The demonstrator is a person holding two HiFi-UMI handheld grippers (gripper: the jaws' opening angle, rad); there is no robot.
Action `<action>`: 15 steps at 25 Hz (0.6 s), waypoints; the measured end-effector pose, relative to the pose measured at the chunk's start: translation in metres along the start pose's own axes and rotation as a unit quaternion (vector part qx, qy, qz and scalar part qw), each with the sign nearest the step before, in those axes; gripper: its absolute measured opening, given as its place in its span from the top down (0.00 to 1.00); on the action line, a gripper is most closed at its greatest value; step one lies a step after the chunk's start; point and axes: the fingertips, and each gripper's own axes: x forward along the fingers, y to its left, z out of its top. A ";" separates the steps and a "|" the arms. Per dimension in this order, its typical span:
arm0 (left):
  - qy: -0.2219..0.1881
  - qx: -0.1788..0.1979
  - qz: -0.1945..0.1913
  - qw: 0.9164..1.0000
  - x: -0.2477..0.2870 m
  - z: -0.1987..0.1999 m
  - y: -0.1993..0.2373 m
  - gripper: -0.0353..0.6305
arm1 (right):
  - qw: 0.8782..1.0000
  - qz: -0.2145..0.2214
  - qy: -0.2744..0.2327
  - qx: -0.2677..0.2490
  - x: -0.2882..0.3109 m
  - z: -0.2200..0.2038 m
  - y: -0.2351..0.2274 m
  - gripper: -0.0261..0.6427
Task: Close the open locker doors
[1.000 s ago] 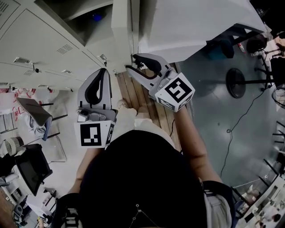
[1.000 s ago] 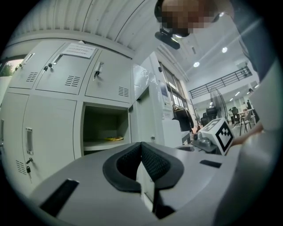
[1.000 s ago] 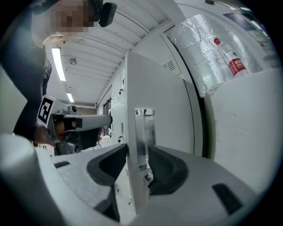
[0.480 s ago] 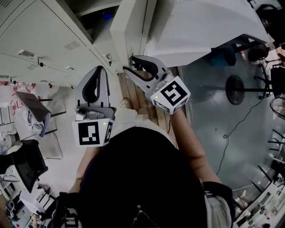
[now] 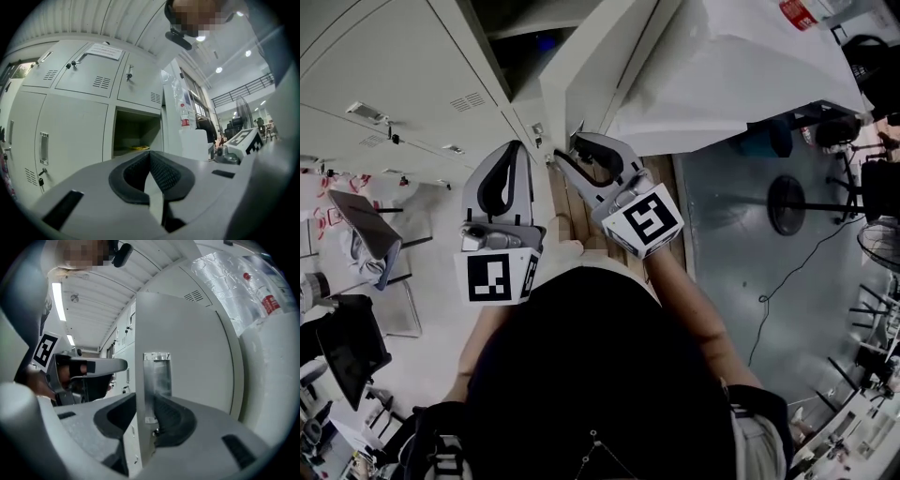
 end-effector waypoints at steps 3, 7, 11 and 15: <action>-0.003 -0.009 0.003 1.000 0.002 -0.006 0.016 0.94 | 1.000 -0.010 0.000 0.001 0.016 0.001 0.001 0.78; -0.013 -0.017 -0.001 1.000 0.007 -0.013 0.033 0.94 | 1.000 -0.027 0.006 0.001 0.034 0.001 0.001 0.79; -0.028 -0.025 0.001 0.999 0.013 -0.014 0.048 0.94 | 0.999 -0.042 -0.002 0.005 0.050 0.006 0.000 0.79; -0.034 -0.033 0.011 0.999 0.017 -0.016 0.064 0.94 | 0.999 -0.049 -0.009 0.007 0.069 0.009 -0.004 0.80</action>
